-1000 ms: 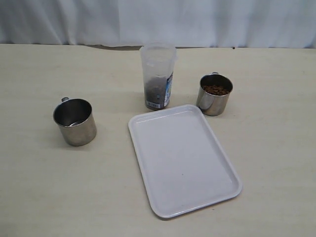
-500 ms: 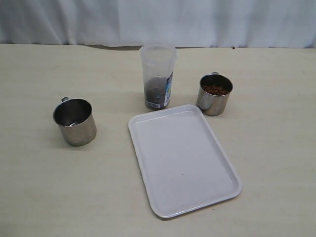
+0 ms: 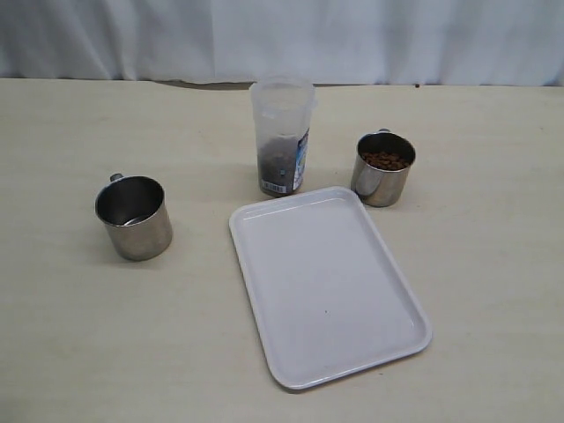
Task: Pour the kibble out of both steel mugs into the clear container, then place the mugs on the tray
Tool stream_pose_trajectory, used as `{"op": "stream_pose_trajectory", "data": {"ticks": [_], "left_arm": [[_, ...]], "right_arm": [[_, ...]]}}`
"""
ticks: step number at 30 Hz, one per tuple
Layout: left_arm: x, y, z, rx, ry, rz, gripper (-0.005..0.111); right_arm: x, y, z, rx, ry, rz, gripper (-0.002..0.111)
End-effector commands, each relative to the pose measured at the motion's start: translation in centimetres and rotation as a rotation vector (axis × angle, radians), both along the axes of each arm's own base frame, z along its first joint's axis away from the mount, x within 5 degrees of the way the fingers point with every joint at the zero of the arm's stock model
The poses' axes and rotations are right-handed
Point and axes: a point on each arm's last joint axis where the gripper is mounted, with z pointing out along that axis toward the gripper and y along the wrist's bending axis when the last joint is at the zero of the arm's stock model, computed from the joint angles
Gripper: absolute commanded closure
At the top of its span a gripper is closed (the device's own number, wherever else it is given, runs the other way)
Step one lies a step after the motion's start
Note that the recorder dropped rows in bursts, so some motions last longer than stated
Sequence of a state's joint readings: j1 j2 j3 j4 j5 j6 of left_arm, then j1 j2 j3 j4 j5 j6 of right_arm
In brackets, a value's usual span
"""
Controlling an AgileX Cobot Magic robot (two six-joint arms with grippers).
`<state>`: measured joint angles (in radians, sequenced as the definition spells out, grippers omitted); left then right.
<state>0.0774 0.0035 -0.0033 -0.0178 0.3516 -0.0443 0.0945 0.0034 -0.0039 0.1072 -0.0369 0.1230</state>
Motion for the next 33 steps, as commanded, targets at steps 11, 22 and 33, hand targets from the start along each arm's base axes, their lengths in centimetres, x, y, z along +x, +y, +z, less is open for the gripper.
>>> {"op": "stream_pose_trajectory", "data": {"ticks": [11, 22, 33], "left_arm": [[0.0, 0.0, -0.1, 0.008, -0.003, -0.007, 0.107], [0.0, 0.0, -0.1, 0.008, -0.003, -0.007, 0.107], [0.0, 0.0, 0.0, 0.009, -0.005, -0.007, 0.107]], "right_arm": [[-1.0, -0.5, 3.1, 0.077, -0.365, -0.032, 0.103], [2.7, 1.4, 4.4, -0.010, -0.226, 0.118, 0.103], [16.1, 5.3, -7.7, -0.211, 0.581, 0.464, 0.103]]}}
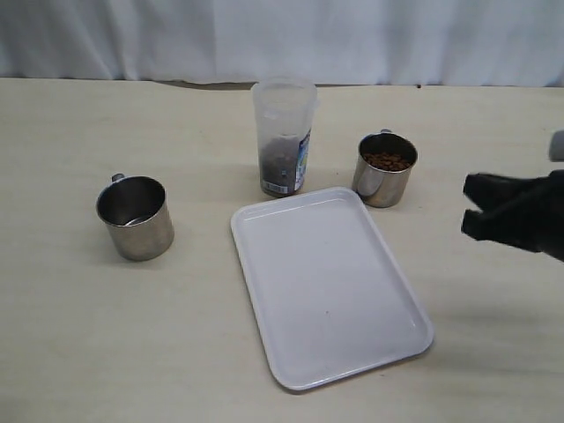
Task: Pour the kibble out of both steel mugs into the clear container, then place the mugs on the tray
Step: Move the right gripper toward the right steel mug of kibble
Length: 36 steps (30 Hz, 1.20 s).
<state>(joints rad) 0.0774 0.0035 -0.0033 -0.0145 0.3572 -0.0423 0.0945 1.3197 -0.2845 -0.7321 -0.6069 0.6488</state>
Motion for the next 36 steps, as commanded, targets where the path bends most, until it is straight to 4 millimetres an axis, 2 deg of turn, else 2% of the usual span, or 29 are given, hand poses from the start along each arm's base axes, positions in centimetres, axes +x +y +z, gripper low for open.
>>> {"op": "stream_pose_trajectory", "data": {"ticks": [1, 4, 7, 11, 14, 18, 23, 27, 36], "left_arm": [[0.0, 0.0, 0.0, 0.004, -0.011, -0.007, 0.107], [0.0, 0.0, 0.0, 0.004, -0.011, -0.007, 0.107], [0.0, 0.0, 0.0, 0.004, -0.011, -0.007, 0.107], [0.0, 0.0, 0.0, 0.004, -0.011, -0.007, 0.107], [0.0, 0.0, 0.0, 0.004, -0.011, -0.007, 0.107], [0.0, 0.0, 0.0, 0.004, -0.011, -0.007, 0.107], [0.0, 0.0, 0.0, 0.004, -0.011, -0.007, 0.107], [0.0, 0.0, 0.0, 0.004, -0.011, -0.007, 0.107], [0.0, 0.0, 0.0, 0.003, -0.007, -0.007, 0.107]], "right_arm": [[1.7, 0.6, -4.7, -0.032, 0.056, 0.068, 0.103], [1.9, 0.9, -6.2, -0.027, 0.063, 0.106, 0.103], [2.7, 0.9, -6.0, -0.013, 0.039, 0.088, 0.100], [4.3, 1.2, -5.2, -0.043, -0.015, 0.125, 0.063], [4.9, 1.3, -5.6, -0.043, -0.008, 0.125, 0.048], [5.4, 1.4, -7.1, -0.004, -0.026, 0.114, 0.046], [5.8, 1.6, -8.8, 0.033, -0.133, 0.127, 0.032], [5.6, 1.5, -10.7, 0.005, -0.092, 0.120, 0.030], [5.9, 1.5, -10.9, 0.005, -0.094, 0.127, 0.030]]}}
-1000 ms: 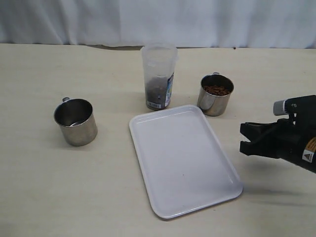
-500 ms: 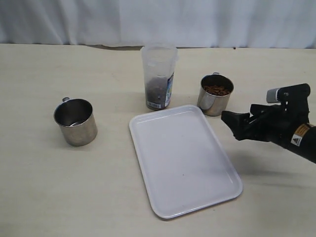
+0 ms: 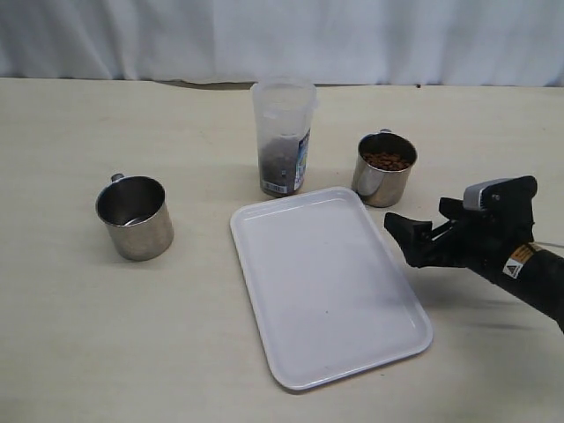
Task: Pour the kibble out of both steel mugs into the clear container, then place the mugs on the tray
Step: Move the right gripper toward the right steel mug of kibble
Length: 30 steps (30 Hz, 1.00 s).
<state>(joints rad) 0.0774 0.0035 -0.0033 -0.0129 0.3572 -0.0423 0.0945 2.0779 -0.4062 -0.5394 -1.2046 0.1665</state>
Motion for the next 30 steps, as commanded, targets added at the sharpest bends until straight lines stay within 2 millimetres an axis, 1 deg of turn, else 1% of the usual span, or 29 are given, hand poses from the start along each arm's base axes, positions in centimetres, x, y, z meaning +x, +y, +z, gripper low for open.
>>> {"op": "stream_pose_trajectory", "data": {"ticks": [1, 4, 7, 11, 20, 28, 30], "left_arm": [[0.0, 0.0, 0.0, 0.002, -0.007, -0.007, 0.107], [0.0, 0.0, 0.0, 0.002, -0.007, -0.007, 0.107], [0.0, 0.0, 0.0, 0.002, -0.007, -0.007, 0.107], [0.0, 0.0, 0.0, 0.002, -0.007, -0.007, 0.107], [0.0, 0.0, 0.0, 0.002, -0.007, -0.007, 0.107], [0.0, 0.0, 0.0, 0.002, -0.007, -0.007, 0.107], [0.0, 0.0, 0.0, 0.002, -0.007, -0.007, 0.107]], "right_arm": [[0.7, 0.2, 0.3, 0.002, -0.046, 0.018, 0.030], [1.6, 0.7, 0.7, 0.002, -0.083, 0.068, 0.030], [2.3, 0.7, 0.6, -0.022, -0.079, 0.077, 0.030], [2.6, 0.8, 0.5, -0.013, -0.091, 0.084, 0.030], [3.4, 1.2, -1.8, 0.000, -0.068, 0.117, 0.030], [5.3, 1.5, -1.1, 0.000, -0.143, 0.141, 0.030], [5.7, 1.6, -1.2, -0.001, -0.151, 0.148, 0.030]]}}
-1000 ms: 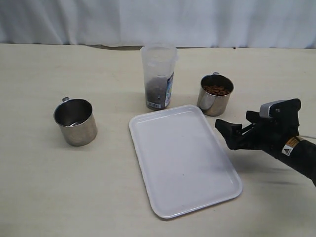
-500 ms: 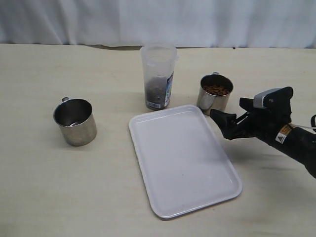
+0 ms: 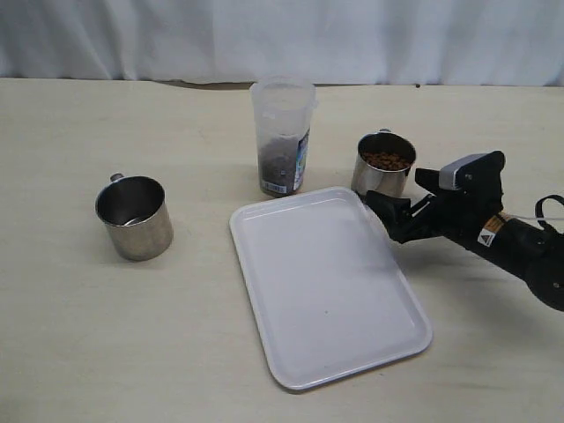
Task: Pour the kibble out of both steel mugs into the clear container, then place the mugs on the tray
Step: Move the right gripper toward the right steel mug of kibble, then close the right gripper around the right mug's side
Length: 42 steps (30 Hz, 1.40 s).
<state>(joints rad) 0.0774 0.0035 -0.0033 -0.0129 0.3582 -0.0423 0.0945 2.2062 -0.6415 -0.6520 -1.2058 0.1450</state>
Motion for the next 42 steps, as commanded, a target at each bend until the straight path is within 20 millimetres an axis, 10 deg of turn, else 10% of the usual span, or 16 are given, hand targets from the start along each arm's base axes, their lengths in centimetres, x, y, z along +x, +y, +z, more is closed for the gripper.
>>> {"op": "stream_pose_trajectory", "data": {"ticks": [1, 42], "left_arm": [[0.0, 0.0, 0.0, 0.002, -0.008, -0.007, 0.107], [0.0, 0.0, 0.0, 0.002, -0.012, -0.007, 0.107]], "right_arm": [[0.7, 0.4, 0.0, 0.010, -0.029, 0.031, 0.030], [6.3, 1.5, -3.1, 0.028, -0.107, 0.110, 0.019]]}}
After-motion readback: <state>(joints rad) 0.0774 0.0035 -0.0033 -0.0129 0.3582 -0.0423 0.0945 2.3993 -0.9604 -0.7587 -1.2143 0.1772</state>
